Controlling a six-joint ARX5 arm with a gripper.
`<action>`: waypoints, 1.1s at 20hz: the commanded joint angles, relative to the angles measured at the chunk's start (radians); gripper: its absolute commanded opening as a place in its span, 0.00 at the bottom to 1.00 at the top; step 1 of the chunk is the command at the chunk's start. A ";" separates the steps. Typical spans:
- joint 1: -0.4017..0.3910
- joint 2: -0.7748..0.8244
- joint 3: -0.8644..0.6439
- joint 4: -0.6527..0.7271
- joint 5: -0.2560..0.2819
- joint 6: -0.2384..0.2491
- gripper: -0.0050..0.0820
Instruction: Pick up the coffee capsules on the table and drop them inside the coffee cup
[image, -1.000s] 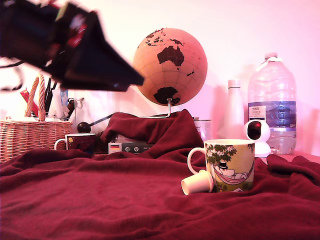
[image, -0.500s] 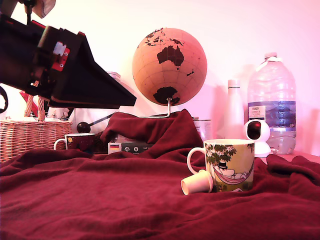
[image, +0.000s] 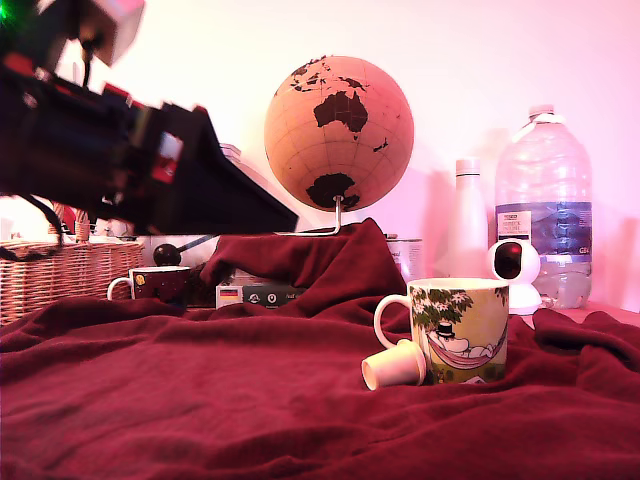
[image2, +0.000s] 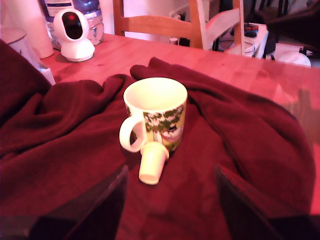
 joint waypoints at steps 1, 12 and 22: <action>0.000 0.042 -0.004 0.034 0.001 -0.009 0.63; -0.026 0.229 0.058 0.129 0.001 -0.010 0.63; -0.046 0.383 0.113 0.231 0.001 -0.012 0.63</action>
